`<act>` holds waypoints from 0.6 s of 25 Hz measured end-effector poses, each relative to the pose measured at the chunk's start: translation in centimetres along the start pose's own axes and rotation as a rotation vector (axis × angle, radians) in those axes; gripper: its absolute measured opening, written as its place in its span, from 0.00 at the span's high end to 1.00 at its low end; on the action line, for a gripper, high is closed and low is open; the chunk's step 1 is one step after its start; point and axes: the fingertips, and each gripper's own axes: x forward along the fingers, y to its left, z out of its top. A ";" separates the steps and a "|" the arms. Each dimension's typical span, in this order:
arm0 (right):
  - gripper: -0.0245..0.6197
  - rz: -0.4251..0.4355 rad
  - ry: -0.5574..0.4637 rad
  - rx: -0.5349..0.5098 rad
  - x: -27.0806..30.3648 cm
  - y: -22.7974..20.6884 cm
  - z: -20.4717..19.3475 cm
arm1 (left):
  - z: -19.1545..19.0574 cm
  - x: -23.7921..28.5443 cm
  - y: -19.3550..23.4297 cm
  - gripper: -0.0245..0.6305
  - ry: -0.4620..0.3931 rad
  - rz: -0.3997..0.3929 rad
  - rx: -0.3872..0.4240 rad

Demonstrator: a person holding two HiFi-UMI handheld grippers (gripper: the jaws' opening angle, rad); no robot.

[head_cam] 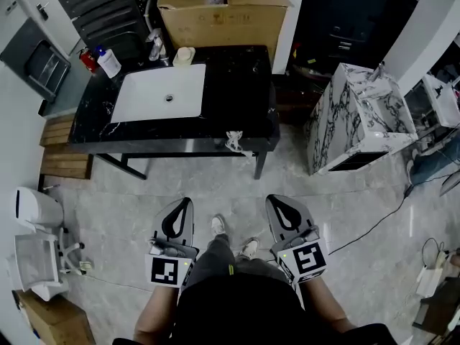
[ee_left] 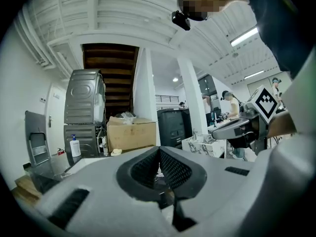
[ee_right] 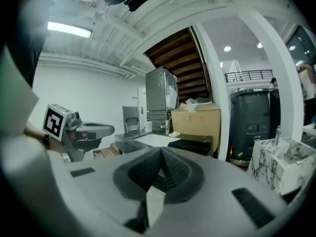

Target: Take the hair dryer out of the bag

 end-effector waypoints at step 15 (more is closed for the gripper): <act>0.94 -0.097 0.066 -0.018 7.1 -4.0 0.6 | -0.8 10.0 4.8 0.93 -0.027 -0.132 -0.025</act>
